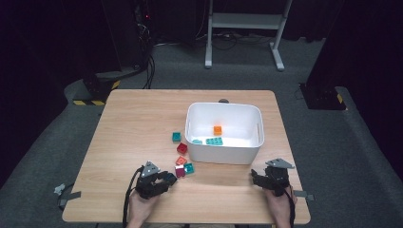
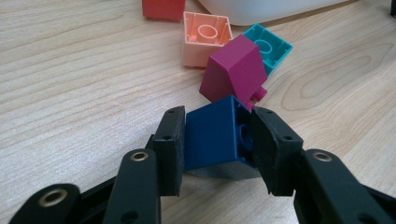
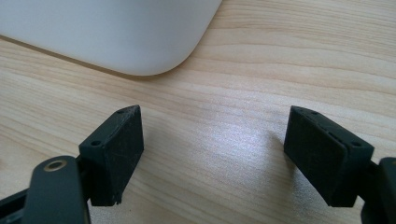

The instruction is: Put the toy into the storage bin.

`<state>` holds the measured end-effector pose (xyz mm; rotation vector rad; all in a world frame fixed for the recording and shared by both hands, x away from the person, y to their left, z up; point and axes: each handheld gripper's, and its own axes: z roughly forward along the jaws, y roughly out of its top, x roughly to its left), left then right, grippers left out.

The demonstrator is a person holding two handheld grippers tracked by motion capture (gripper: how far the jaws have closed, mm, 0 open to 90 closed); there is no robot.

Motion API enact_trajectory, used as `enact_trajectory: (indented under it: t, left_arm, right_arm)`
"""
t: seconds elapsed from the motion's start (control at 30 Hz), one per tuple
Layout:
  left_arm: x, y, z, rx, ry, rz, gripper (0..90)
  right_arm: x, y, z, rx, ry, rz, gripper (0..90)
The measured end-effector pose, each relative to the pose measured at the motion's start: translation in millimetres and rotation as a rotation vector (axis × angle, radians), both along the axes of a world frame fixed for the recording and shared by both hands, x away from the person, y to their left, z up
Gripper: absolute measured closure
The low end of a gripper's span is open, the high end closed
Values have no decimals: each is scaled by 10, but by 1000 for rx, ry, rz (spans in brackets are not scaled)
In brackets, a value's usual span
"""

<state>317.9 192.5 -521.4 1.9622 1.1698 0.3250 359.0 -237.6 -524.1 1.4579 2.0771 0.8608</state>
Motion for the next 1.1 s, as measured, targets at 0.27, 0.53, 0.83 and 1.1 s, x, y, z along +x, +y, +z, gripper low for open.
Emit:
enact_trajectory:
  t: [0.27, 0.53, 0.83, 1.1]
  left_arm:
    - [7, -2, -2, -2, -3, 0, 570]
    - [16, 19, 17, 0, -5, 0, 570]
    - [40, 54, 71, -5, -9, -3, 570]
    - [74, 81, 167, -15, -15, -7, 571]
  right_arm:
    - [0, 0, 0, 0, 0, 0, 201]
    - [0, 0, 0, 0, 0, 0, 201]
    - [0, 0, 0, 0, 0, 0, 201]
    - [1, 0, -1, 1, -2, 0, 201]
